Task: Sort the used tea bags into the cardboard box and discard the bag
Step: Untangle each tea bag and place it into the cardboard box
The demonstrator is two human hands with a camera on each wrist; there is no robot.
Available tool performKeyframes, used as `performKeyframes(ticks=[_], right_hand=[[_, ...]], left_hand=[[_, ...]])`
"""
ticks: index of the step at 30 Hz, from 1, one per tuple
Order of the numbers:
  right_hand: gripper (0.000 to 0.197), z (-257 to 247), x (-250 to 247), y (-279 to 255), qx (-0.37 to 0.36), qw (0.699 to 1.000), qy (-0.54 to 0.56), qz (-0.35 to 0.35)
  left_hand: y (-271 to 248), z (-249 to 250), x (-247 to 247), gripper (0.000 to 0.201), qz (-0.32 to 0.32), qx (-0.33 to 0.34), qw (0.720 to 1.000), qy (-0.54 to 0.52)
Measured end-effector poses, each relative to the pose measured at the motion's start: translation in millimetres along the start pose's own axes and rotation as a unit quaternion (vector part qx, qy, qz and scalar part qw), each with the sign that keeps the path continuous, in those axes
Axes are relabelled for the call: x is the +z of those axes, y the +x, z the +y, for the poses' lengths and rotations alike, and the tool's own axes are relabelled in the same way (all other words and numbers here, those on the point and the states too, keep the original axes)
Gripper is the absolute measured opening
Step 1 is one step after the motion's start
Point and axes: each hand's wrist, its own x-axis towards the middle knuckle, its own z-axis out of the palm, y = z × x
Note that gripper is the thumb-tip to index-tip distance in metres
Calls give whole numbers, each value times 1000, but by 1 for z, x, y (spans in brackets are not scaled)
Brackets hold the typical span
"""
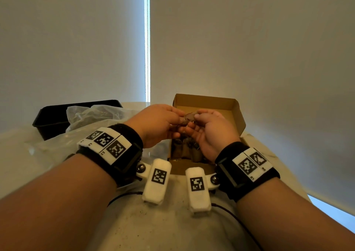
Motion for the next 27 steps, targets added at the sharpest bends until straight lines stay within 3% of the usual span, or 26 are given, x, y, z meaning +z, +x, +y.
performKeyframes(ticks=[6, 8, 11, 13, 16, 20, 23, 27], right_hand=[[23, -1, 1, 0, -25, 996, -82, -22], [25, -2, 0, -2, -42, 986, -156, -45], [31, -3, -4, -6, -119, 924, -355, -80], [28, -5, -5, -6, -143, 901, -402, -79], [13, -6, -7, -6, -158, 891, -424, -52], [30, -6, -9, -5, -149, 901, -404, -43], [32, -4, -9, -2, -141, 906, -398, -38], [15, -2, -11, 3, -155, 911, -381, -30]], left_hand=[[4, -1, -5, 19, 35, 12, 999, -28], [3, 1, -7, 20, 37, 16, 998, -43], [2, 1, -8, 20, 33, 15, 998, -47], [2, 1, -9, 20, 28, 13, 999, -40], [1, 2, -10, 20, 13, 11, 999, -34], [0, 4, -15, 20, 0, 22, 1000, -10], [-1, 4, -16, 19, -16, 30, 999, 1], [-2, 5, -18, 19, -43, 37, 998, 14]])
